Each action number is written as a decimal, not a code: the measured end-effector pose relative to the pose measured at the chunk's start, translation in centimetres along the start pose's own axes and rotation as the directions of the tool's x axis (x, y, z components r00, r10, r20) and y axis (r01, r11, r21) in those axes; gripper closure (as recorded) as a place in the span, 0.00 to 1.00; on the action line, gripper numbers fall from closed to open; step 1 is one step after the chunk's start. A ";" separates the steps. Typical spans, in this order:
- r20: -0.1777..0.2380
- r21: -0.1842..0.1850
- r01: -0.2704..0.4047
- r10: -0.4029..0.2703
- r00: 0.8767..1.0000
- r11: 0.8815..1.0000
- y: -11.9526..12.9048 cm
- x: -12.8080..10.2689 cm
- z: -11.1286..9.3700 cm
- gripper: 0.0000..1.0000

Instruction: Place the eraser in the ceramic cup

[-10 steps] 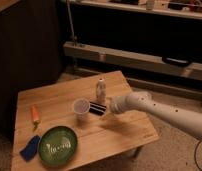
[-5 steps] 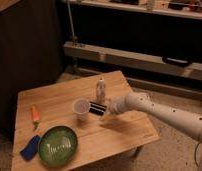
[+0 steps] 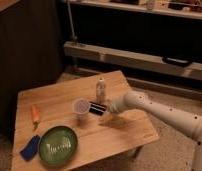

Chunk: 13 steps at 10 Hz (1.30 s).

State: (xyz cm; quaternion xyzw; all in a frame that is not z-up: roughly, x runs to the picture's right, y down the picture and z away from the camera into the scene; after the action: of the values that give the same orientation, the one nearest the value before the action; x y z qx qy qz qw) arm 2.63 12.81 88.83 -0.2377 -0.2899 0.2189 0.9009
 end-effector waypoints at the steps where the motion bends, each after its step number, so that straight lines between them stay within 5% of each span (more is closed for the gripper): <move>1: 0.001 -0.007 -0.003 0.003 1.000 1.000 0.0 0.1 0.1 0.43; 5: -0.001 -0.029 -0.021 0.021 1.000 0.999 -0.1 0.6 0.4 0.84; 10: -0.004 -0.005 -0.015 0.015 1.000 1.000 -0.5 -0.7 -2.4 0.86; 13: 0.000 0.020 0.014 -0.014 1.000 1.000 -1.7 -4.3 -8.8 0.86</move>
State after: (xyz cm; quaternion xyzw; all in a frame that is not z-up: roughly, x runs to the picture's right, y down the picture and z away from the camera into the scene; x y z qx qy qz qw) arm 5.46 6.54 81.66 -0.2267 -0.2891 0.2157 0.9047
